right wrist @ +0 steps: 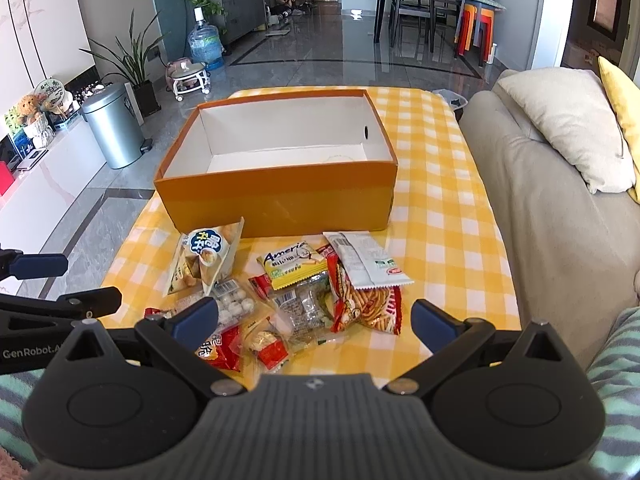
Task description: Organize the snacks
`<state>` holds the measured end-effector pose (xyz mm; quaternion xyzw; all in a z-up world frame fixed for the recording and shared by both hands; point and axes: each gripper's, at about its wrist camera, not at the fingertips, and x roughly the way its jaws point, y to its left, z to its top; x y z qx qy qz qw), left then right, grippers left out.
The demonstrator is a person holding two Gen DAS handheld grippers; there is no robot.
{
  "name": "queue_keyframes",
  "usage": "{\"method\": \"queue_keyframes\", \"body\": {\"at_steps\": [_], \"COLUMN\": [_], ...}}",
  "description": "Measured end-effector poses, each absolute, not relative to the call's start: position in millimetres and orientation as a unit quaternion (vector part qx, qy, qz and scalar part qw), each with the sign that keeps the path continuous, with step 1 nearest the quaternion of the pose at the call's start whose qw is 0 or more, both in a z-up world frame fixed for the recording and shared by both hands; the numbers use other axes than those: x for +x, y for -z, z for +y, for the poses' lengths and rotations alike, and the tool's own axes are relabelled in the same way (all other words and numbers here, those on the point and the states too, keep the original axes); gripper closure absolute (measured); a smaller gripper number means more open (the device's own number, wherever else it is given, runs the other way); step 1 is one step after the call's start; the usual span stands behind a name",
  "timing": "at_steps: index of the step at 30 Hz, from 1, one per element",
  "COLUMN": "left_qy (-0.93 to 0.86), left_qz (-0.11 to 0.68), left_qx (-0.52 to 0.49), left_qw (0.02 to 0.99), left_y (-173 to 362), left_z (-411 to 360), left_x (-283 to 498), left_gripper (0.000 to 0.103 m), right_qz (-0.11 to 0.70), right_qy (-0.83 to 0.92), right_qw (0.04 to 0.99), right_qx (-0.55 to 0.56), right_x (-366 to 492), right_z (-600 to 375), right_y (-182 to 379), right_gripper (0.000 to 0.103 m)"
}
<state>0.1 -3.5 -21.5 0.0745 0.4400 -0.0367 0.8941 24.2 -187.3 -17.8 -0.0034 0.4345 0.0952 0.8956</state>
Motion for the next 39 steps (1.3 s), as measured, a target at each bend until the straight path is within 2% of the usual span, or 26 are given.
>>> {"method": "queue_keyframes", "body": {"at_steps": [37, 39], "left_qy": [0.042, 0.053], "left_qz": [0.452, 0.451], "left_qx": [0.070, 0.070], "left_qw": [0.888, 0.888], "left_y": [26.5, 28.2], "left_z": [-2.6, -2.5], "left_x": [0.7, 2.9], "left_gripper": [0.021, 0.023], "right_qz": [0.446, 0.443], "right_qy": [-0.098, -0.100], "right_qw": [0.890, 0.891], "right_qx": [-0.001, -0.006], "right_x": [26.9, 26.6], "right_z": [-186.7, -186.4], "right_y": [24.5, 26.2], "right_gripper": [0.004, 0.004]}}
